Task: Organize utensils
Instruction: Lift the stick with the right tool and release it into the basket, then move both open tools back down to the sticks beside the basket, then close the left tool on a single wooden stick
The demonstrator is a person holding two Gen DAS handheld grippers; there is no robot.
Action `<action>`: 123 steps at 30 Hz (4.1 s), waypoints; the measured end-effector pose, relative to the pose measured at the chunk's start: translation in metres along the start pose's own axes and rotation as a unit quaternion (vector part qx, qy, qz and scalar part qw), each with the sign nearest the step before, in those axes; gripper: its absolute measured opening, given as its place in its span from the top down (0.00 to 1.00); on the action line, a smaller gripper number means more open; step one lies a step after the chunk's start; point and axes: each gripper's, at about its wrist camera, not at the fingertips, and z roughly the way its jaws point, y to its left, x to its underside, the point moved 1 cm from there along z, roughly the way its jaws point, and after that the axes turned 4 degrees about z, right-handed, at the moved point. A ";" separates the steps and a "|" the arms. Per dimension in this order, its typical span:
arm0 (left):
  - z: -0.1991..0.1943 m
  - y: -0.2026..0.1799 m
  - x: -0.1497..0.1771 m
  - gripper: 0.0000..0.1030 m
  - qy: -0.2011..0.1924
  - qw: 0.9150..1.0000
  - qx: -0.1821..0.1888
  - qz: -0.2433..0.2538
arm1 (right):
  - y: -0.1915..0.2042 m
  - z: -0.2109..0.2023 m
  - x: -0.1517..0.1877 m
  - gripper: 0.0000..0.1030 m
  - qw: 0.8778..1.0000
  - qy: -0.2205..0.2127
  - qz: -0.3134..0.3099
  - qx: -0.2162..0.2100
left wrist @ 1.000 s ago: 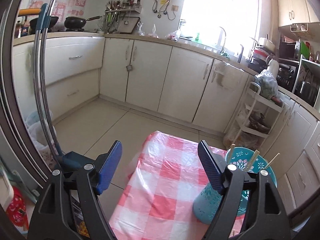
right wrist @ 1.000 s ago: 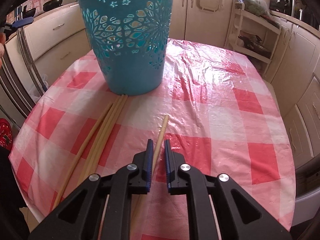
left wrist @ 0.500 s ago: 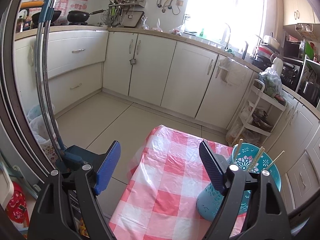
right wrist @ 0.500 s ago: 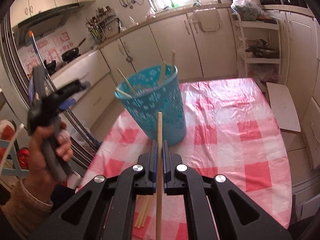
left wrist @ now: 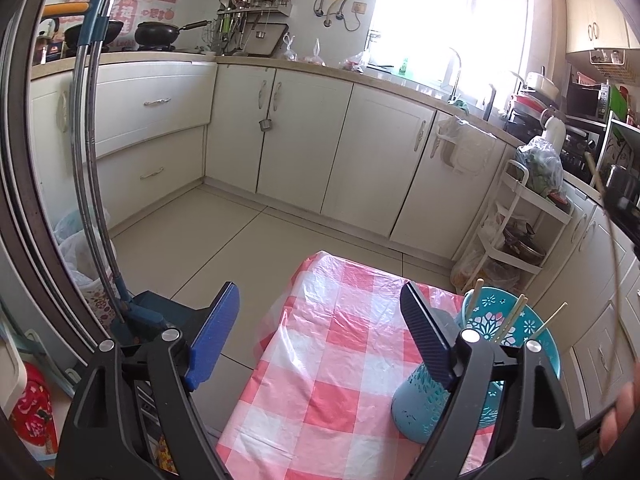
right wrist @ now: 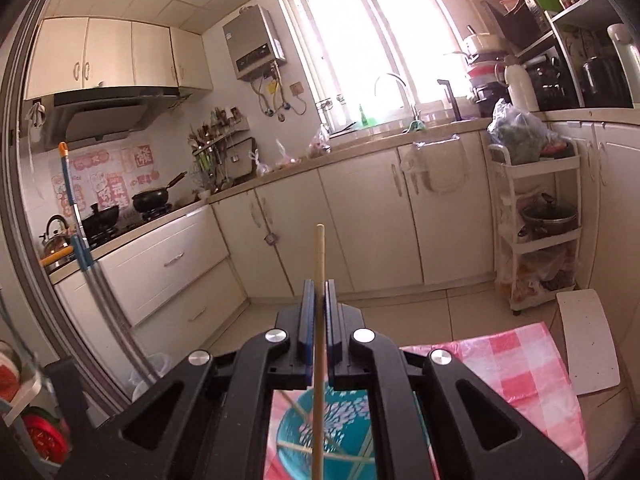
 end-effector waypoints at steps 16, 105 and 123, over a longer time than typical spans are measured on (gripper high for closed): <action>0.003 -0.002 0.001 0.23 0.007 1.000 0.004 0.001 | -0.015 0.043 0.050 0.94 0.995 0.064 -0.044 0.060; 0.017 -0.094 0.172 0.20 0.241 0.936 0.053 0.251 | -0.101 -0.038 0.222 0.94 0.948 0.307 0.038 0.070; 0.022 -0.106 0.173 0.94 0.249 0.929 0.108 0.253 | -0.100 -0.031 0.222 0.94 0.952 0.297 0.031 0.071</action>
